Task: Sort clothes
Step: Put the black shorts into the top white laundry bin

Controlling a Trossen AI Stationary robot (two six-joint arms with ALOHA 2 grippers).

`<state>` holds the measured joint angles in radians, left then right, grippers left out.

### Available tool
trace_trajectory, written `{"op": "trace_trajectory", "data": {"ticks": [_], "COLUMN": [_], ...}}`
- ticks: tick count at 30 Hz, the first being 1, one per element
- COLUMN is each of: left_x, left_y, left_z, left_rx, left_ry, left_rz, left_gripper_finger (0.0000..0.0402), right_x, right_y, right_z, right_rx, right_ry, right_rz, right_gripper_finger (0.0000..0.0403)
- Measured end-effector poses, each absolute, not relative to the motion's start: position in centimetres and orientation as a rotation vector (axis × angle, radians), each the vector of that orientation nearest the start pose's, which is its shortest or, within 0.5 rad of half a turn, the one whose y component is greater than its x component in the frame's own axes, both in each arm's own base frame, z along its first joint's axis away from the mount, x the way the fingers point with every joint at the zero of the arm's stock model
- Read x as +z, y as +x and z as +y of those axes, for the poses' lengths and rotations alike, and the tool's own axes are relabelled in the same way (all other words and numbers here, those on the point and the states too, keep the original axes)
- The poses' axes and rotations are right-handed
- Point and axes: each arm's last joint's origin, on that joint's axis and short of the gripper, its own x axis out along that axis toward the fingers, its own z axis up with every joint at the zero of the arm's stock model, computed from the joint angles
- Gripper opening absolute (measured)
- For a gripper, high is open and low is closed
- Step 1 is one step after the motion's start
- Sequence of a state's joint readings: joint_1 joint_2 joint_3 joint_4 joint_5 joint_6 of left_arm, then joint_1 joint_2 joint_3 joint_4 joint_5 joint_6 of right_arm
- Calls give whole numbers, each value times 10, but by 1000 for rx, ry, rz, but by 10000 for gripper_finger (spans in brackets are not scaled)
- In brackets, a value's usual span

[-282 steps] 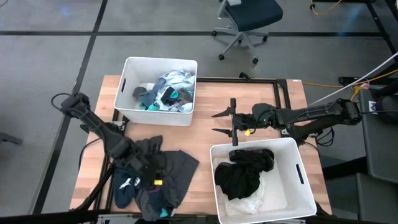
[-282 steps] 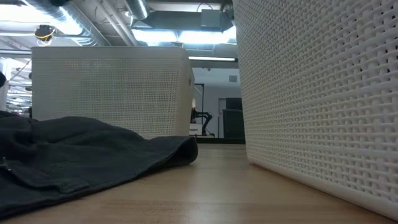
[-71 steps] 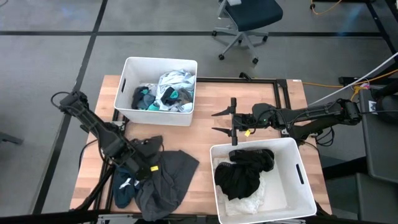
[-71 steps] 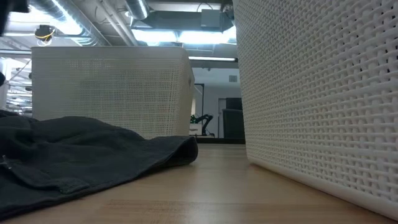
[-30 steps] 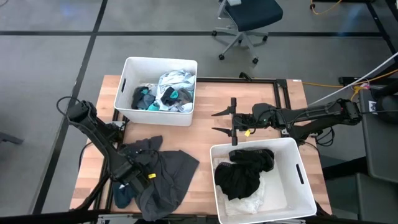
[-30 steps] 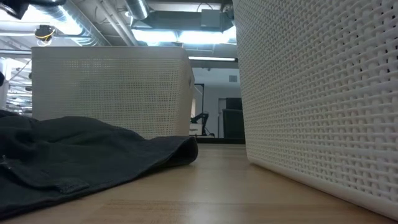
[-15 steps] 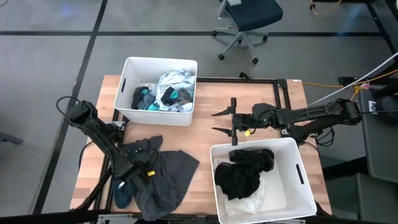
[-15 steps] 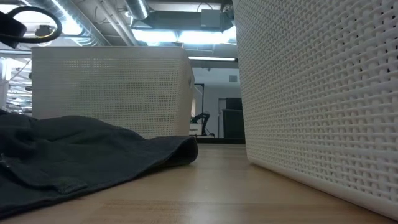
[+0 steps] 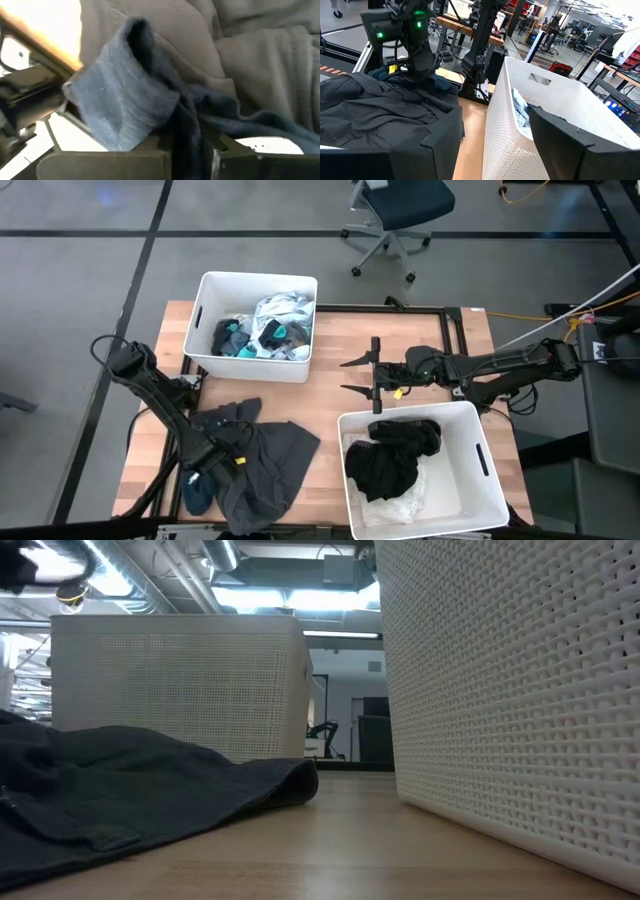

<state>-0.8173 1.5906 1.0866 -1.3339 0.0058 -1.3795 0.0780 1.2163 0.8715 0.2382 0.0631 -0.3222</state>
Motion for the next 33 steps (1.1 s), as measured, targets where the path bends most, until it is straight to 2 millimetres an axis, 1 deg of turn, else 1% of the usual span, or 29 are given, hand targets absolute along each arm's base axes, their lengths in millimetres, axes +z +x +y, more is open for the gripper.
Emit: {"op": "trace_trajectory", "data": {"ticks": [5,8,15,22,28,33], "left_x": [235,250,283,315,338,353], "left_y": [170,175,186,194,204,212], "left_z": [-180,-182,-184,-184,-178,-166], "left_rx": [649,609,542,512,502,526], "left_ry": [-227,-193,-74,25,141,266], "left_rz": [1613,1560,1339,1132,956,850], "left_gripper_finger": [23,17,22,19,24,25], "right_x": [314,314,314,314,314,314], "right_y": [275,275,275,275,275,275], "right_z": [20,20,20,20,20,20], "right_rx": [32,32,32,32,32,32], "right_ry": [-329,-330,-330,-330,-329,-329], "right_rz": [103,103,103,103,103,103], "right_gripper_finger": [233,233,233,233,233,233]}}
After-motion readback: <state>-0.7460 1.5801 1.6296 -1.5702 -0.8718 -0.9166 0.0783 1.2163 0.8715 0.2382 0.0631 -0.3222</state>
